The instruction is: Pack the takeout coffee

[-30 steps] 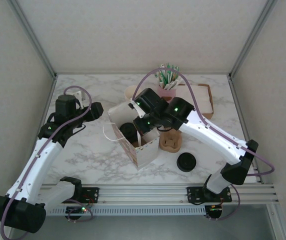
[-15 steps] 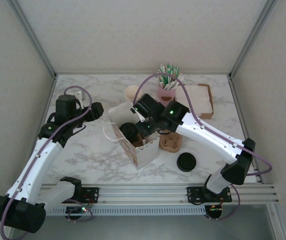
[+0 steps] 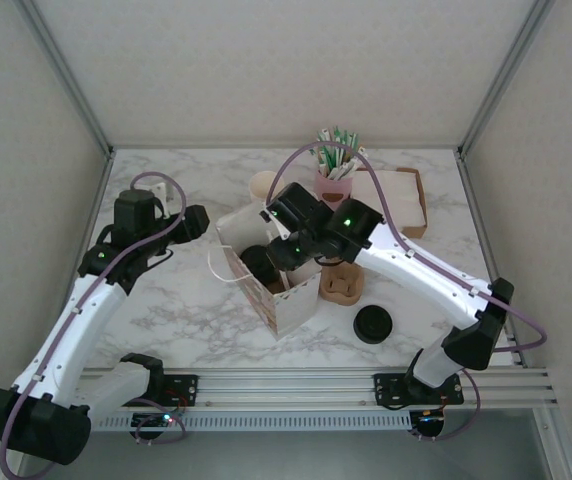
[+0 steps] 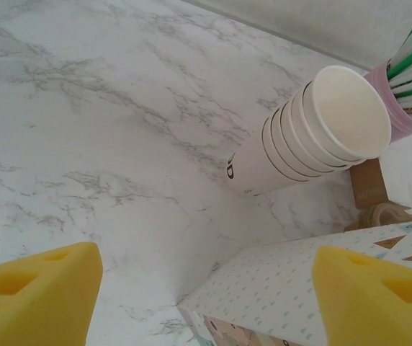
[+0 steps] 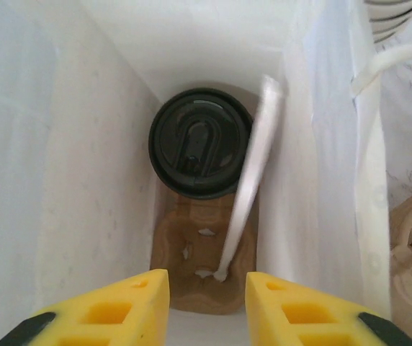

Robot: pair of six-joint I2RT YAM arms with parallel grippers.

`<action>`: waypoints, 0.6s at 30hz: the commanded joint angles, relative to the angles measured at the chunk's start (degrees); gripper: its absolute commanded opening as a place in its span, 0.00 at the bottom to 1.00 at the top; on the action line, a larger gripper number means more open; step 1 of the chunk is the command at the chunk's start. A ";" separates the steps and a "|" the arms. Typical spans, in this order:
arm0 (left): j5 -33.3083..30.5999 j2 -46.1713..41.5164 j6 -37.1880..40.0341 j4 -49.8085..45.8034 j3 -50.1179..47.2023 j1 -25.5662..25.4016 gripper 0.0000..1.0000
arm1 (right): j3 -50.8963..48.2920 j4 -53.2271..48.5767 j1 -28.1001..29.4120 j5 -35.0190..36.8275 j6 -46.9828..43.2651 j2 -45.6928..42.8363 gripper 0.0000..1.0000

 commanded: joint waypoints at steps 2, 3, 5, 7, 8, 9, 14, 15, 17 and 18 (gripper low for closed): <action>0.08 0.34 0.54 -1.64 0.60 -0.83 0.77 | 4.58 -0.08 0.75 -0.10 -0.38 -2.62 0.38; 0.20 0.17 0.46 -1.52 0.59 -0.87 0.77 | 5.25 -0.15 0.76 0.07 -0.46 -2.78 0.38; 0.54 -0.20 0.44 -1.69 0.85 -0.87 0.77 | 6.41 0.05 0.68 0.70 -0.62 -3.45 0.39; 0.39 -0.90 0.39 -1.56 0.87 -0.91 0.77 | 7.27 0.49 0.76 1.48 -0.79 -4.48 0.41; 0.38 -1.30 0.31 -1.30 0.70 -0.92 0.77 | 7.50 0.94 0.69 2.14 -0.73 -5.18 0.41; 0.40 -1.82 0.29 -0.89 0.49 -0.92 0.77 | 7.45 1.48 0.71 2.81 -0.73 -5.90 0.41; 1.86 -5.58 0.05 2.29 -1.23 -0.92 0.77 | 4.23 7.44 0.73 10.99 -1.43 -12.11 0.41; 2.27 -6.06 -0.03 2.64 -1.47 -0.88 0.77 | 3.43 8.56 0.73 13.49 -1.67 -13.24 0.41; 3.28 -7.39 -0.28 3.76 -1.89 -0.92 0.77 | 0.74 12.48 0.64 19.16 -2.62 -15.99 0.41; 3.98 -8.14 -0.40 4.60 -2.26 -0.92 0.77 | -0.81 14.58 0.52 22.54 -3.15 -17.65 0.41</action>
